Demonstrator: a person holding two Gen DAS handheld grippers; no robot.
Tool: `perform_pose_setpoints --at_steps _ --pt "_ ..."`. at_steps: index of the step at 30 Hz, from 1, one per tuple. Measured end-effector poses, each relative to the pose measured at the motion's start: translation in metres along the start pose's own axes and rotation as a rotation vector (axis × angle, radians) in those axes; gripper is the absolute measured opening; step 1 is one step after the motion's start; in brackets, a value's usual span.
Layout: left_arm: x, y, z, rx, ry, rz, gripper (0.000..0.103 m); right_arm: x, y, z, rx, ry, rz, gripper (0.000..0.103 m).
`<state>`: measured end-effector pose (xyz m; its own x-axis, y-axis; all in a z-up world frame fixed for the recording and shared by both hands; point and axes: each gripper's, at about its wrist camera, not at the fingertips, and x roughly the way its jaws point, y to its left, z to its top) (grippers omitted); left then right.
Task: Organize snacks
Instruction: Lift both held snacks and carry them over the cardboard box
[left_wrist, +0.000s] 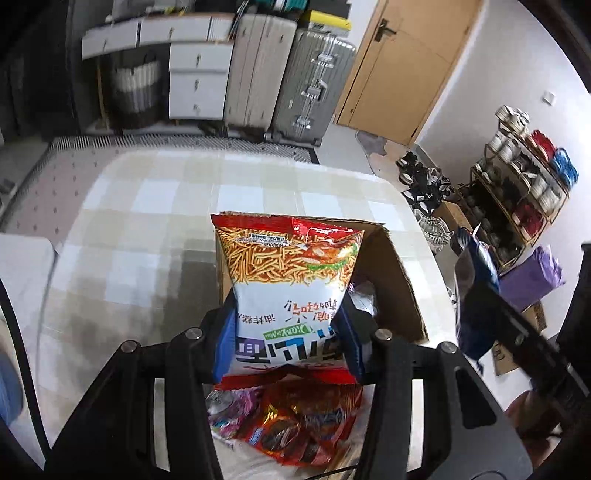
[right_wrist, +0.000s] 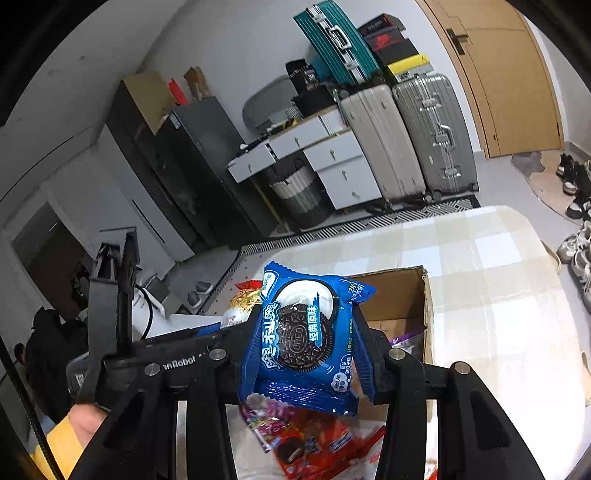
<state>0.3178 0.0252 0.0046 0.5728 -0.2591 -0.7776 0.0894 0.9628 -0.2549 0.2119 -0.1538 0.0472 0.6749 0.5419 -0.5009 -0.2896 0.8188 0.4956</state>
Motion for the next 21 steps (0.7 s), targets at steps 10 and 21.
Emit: perform_pose_setpoints --at_steps 10,21 --pt "0.06 0.003 0.014 0.022 0.057 0.008 0.045 0.054 -0.017 0.002 -0.011 0.069 -0.032 0.044" --pt "0.087 0.003 0.012 0.024 0.093 0.0 0.045 0.083 -0.036 -0.005 0.009 0.118 -0.065 0.044"
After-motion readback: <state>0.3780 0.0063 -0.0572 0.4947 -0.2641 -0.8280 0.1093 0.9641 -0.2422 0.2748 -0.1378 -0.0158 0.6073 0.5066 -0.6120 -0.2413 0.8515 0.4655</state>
